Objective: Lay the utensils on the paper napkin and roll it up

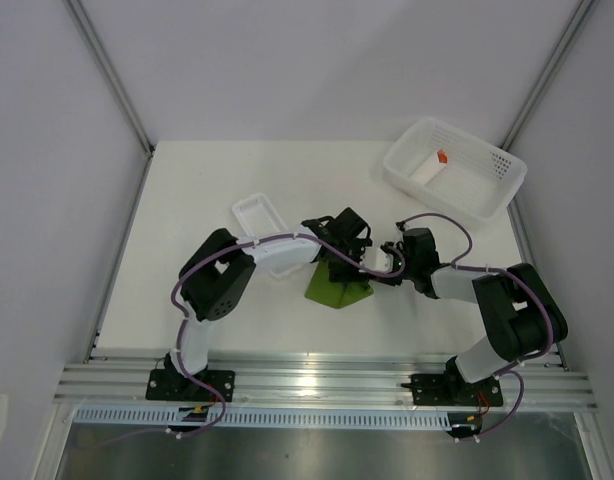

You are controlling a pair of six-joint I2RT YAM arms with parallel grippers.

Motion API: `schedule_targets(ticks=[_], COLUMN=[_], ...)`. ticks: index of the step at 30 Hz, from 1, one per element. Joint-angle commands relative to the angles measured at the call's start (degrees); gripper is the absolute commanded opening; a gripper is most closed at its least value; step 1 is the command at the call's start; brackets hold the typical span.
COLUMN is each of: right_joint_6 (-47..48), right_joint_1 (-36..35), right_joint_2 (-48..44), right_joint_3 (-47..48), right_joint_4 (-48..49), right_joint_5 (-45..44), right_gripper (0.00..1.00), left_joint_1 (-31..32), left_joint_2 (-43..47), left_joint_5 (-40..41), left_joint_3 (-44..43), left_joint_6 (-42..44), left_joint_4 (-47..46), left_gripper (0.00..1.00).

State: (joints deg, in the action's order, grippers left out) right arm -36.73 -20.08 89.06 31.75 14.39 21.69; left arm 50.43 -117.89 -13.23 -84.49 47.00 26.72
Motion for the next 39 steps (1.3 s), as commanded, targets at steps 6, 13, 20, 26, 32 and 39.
schedule_targets(ticks=[6,13,20,26,32,39], right_joint_6=[2.5,5.4,11.2,14.3,15.6,12.2], right_joint_1=[-0.6,-2.8,-8.3,-11.1,-13.5,-12.7], right_joint_2=[0.3,-2.8,-3.8,-4.9,-5.1,-4.3], right_joint_3=[0.1,3.0,5.3,7.1,8.0,6.2], right_joint_4=[0.1,-4.4,-7.4,-9.9,-9.9,-7.6], right_joint_5=[-1.9,-7.4,-16.6,-24.1,-27.7,-25.6], right_gripper=[0.09,0.09,0.09,0.09,0.09,0.08], left_joint_1=[-3.1,-5.0,-7.4,-7.6,-7.8,-7.5], left_joint_2=[8.3,7.3,7.1,4.6,1.7,-3.2], left_joint_5=[-5.4,-5.1,-0.8,3.0,-0.3,-2.3], left_joint_3=[-2.7,-6.1,-6.3,-7.1,-8.8,-12.7], left_joint_6=[-6.7,-13.7,-17.9,-18.2,-17.2,-11.2], left_joint_4=[4.0,4.8,3.1,6.4,11.4,14.4], left_gripper=[0.7,0.67,0.66,0.57,0.45,0.43])
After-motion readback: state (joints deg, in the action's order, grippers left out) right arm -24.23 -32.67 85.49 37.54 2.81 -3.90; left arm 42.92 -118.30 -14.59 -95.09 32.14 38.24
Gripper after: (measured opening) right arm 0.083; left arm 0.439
